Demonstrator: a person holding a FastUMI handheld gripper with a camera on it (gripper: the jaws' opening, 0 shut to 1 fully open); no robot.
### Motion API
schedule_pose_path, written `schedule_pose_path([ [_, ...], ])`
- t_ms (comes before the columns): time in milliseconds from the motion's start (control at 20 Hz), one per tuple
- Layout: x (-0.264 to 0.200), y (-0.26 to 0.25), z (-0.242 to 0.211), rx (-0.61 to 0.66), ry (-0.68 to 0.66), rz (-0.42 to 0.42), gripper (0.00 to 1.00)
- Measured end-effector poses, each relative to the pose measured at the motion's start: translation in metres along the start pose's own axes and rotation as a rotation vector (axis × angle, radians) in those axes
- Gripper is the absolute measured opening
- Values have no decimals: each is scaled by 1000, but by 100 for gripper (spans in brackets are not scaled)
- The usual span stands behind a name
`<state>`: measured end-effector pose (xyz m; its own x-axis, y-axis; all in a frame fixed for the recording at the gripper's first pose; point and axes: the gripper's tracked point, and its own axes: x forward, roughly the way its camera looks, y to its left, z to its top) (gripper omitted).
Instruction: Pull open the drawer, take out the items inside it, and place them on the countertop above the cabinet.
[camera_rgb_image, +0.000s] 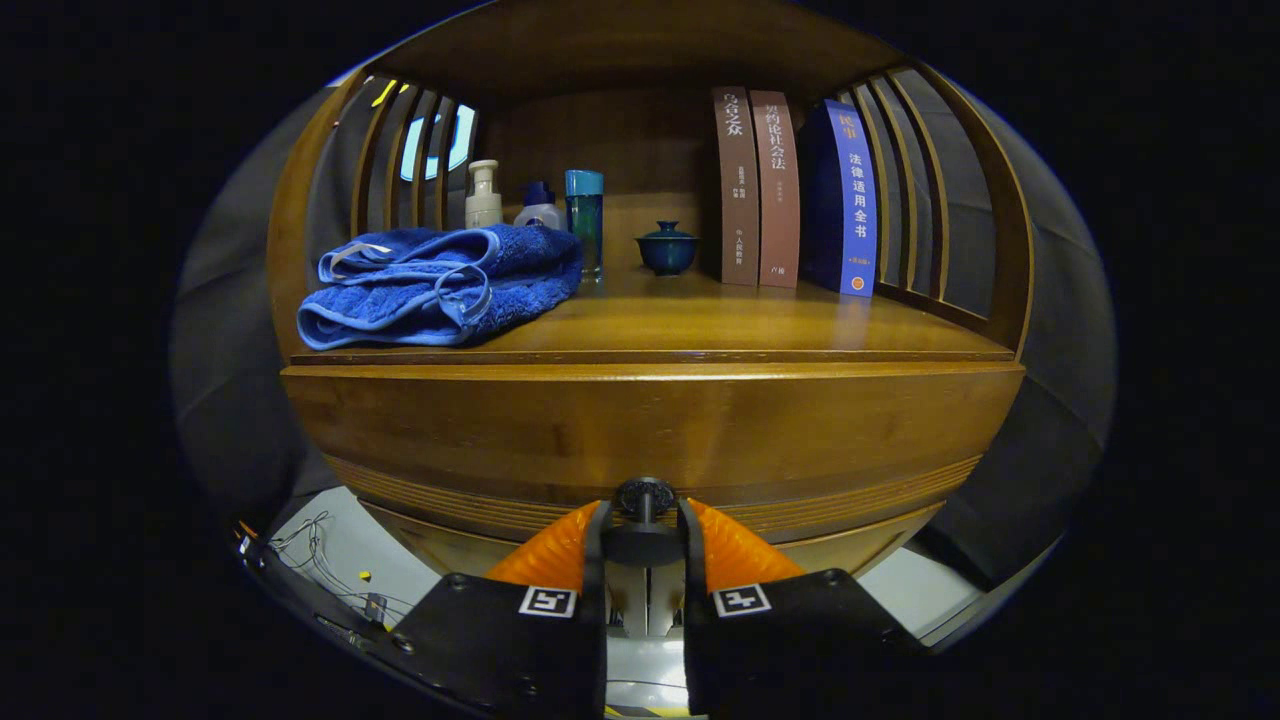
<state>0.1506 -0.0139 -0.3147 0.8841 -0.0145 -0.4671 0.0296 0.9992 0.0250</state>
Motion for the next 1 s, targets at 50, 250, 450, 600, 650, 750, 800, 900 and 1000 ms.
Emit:
schedule_pose_path([
  [50,0,0,0,-5,5,-4,35],
  [250,-3,0,-1,-11,25,-6,35],
  [450,-22,2,-9,-21,41,-3,35],
  [600,-44,2,-18,-21,55,-2,35],
  [650,-52,2,-21,-16,61,-2,35],
  [750,-69,3,-29,-15,74,-4,35],
  [800,-79,3,-33,-14,78,-6,35],
  [900,-97,3,-40,-12,80,-9,35],
  [1000,-112,4,-46,-8,84,-10,35],
])
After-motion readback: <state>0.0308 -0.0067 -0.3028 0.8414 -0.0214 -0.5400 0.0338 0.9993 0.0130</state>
